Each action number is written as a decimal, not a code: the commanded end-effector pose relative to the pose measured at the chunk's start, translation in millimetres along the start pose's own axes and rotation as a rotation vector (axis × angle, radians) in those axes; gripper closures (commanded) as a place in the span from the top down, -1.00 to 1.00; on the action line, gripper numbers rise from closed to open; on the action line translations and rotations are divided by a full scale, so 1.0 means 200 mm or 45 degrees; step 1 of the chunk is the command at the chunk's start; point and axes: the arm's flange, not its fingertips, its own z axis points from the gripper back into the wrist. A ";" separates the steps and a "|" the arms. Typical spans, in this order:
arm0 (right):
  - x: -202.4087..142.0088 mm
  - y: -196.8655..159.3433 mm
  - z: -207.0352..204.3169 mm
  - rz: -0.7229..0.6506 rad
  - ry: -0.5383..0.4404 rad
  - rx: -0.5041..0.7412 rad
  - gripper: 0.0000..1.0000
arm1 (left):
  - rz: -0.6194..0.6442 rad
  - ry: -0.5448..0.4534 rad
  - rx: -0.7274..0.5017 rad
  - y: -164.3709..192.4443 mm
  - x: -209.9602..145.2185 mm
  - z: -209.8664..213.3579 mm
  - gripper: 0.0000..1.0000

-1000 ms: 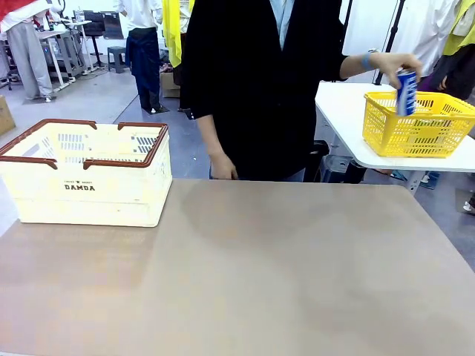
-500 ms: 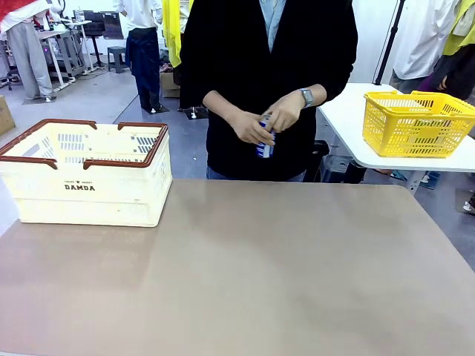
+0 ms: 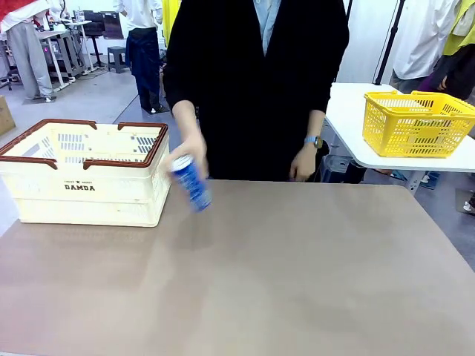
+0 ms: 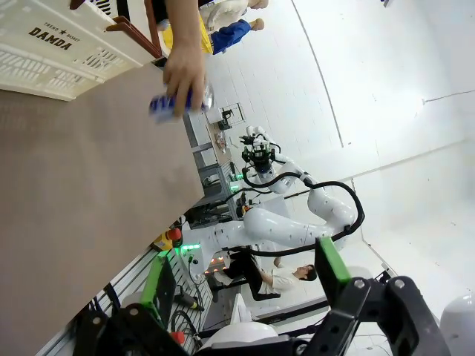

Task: Place the drinks into the Shopping basket.
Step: Pick up one drink and place it into the Shopping basket.

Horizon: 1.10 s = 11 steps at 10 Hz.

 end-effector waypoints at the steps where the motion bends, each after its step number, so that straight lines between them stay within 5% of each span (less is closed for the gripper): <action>1: 0.01 0.03 0.00 -0.005 -0.011 0.021 1.00 | -0.023 0.014 -0.015 0.00 -0.02 0.01 1.00; 9: 0.01 0.03 0.00 -0.005 -0.011 0.021 1.00 | -0.001 0.000 0.000 0.00 0.00 0.00 1.00; 10: 0.01 0.03 0.00 -0.005 -0.011 0.021 1.00 | 0.041 -0.045 0.123 -0.05 0.02 -0.01 1.00; 11: 0.01 0.03 0.00 -0.005 -0.011 0.021 1.00 | 0.040 0.047 0.135 -0.13 0.06 -0.08 1.00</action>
